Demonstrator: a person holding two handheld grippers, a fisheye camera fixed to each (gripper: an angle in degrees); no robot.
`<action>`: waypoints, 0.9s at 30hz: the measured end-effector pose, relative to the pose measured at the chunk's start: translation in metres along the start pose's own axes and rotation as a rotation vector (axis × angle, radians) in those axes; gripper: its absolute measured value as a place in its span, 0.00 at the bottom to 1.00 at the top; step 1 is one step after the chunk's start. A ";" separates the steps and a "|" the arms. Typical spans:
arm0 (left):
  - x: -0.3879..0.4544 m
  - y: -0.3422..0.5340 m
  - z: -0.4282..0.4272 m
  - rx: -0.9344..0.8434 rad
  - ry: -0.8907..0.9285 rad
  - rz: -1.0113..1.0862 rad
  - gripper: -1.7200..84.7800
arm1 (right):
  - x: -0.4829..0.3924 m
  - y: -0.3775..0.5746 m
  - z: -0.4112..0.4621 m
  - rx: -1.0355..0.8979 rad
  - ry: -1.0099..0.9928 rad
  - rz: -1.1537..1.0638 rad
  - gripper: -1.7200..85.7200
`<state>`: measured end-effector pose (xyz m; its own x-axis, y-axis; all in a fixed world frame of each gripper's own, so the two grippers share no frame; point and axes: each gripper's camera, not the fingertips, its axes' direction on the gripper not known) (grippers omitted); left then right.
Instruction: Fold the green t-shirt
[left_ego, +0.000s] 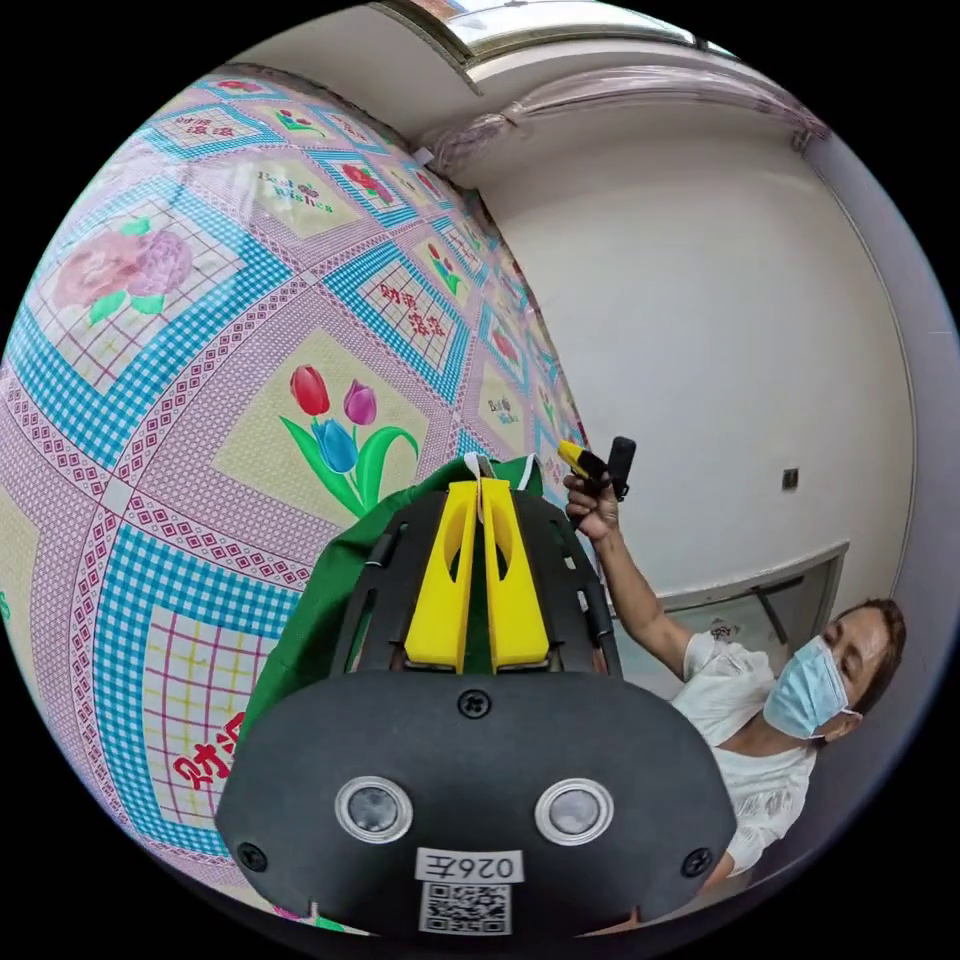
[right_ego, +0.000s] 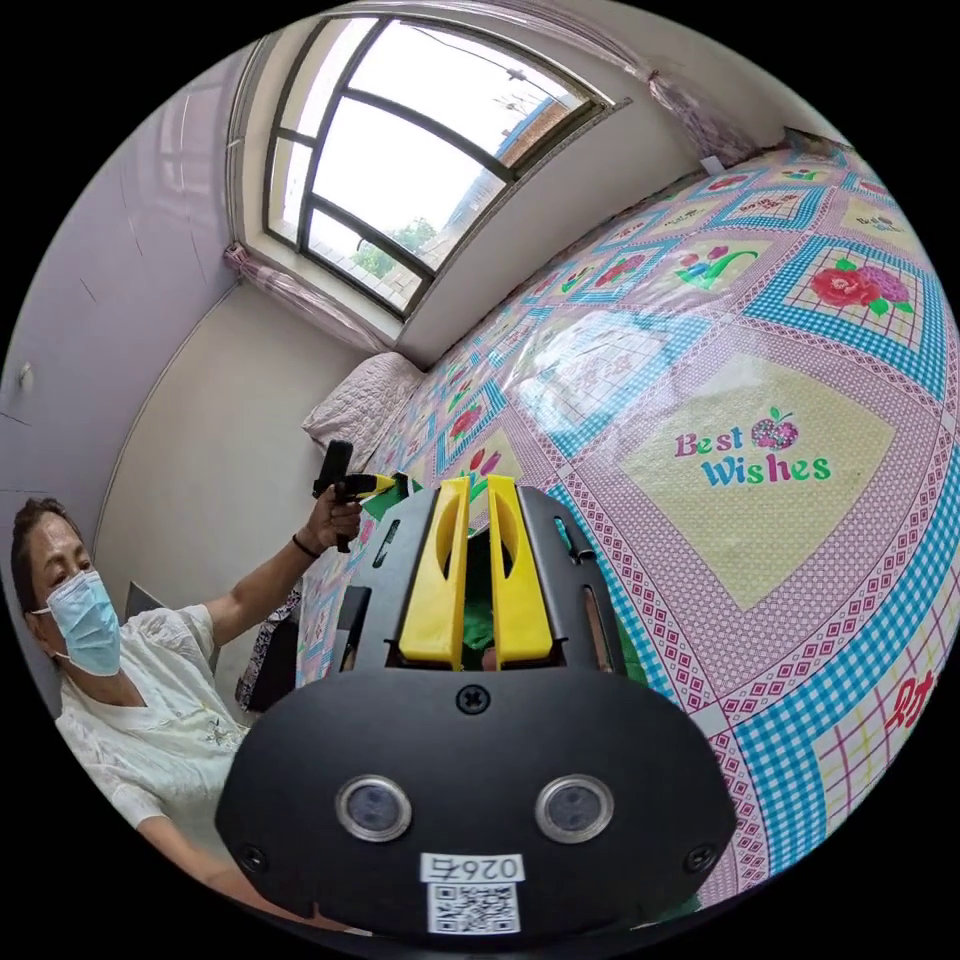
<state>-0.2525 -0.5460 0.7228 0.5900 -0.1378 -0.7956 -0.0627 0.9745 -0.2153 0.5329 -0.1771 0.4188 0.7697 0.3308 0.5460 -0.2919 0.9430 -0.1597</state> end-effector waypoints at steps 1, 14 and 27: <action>0.007 -0.001 0.003 -0.019 -0.106 0.023 0.01 | -0.021 0.000 0.006 -0.035 0.063 -0.064 0.01; 0.073 0.021 0.040 -0.384 -0.338 0.340 0.01 | -0.103 -0.028 0.209 -0.507 0.535 -0.362 0.01; 0.099 0.132 -0.048 -0.185 -0.603 0.254 0.01 | -0.071 -0.070 0.143 -0.160 0.252 -0.094 0.01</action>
<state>-0.2410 -0.4394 0.5882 0.8810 0.2663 -0.3910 -0.3636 0.9100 -0.1995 0.4173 -0.2716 0.5085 0.9113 0.2217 0.3469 -0.1352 0.9571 -0.2564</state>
